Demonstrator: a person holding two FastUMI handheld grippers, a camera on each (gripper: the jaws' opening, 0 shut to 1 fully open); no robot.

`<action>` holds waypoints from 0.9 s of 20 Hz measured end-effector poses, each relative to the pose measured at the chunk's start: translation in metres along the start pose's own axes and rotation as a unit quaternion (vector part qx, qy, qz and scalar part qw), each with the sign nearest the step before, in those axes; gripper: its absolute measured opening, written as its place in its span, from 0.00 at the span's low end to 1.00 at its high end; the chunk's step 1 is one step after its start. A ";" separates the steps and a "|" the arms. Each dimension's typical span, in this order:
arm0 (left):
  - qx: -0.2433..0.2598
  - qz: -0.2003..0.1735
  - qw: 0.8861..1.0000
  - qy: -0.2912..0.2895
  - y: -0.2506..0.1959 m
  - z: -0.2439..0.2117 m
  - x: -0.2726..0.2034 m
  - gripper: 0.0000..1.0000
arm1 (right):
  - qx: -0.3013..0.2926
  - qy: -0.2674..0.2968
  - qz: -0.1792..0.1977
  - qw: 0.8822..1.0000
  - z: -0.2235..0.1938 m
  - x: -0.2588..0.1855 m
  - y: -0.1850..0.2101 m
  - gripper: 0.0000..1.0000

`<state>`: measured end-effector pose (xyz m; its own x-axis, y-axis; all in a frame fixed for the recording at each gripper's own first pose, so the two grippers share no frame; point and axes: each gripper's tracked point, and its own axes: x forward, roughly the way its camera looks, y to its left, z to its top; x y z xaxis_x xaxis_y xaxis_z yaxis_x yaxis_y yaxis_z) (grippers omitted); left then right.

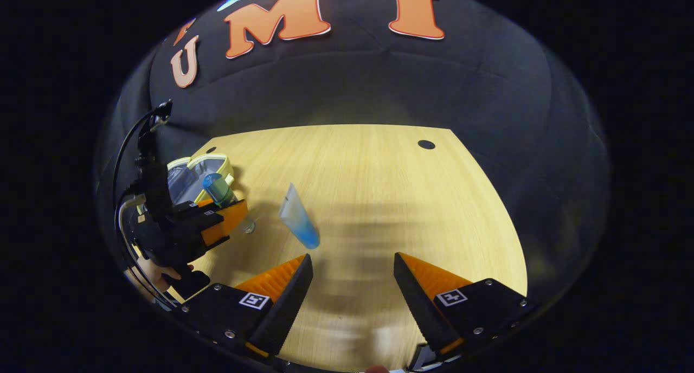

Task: First open the suitcase, pack the skin care products into it, and then close the suitcase.

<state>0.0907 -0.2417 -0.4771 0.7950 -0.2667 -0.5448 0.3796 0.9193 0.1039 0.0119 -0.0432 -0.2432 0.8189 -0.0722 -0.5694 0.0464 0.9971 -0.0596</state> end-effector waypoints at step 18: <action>-0.051 -0.049 0.997 -0.024 0.024 0.089 -0.115 0.46 | -0.031 0.026 0.049 0.998 -0.006 0.103 0.073 0.70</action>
<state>0.0505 -0.2146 -0.3374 0.7795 -0.3682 -0.5067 0.4085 0.9121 -0.0344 0.0963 0.0223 -0.3116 0.7870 0.0229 -0.6165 -0.0693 0.9963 -0.0514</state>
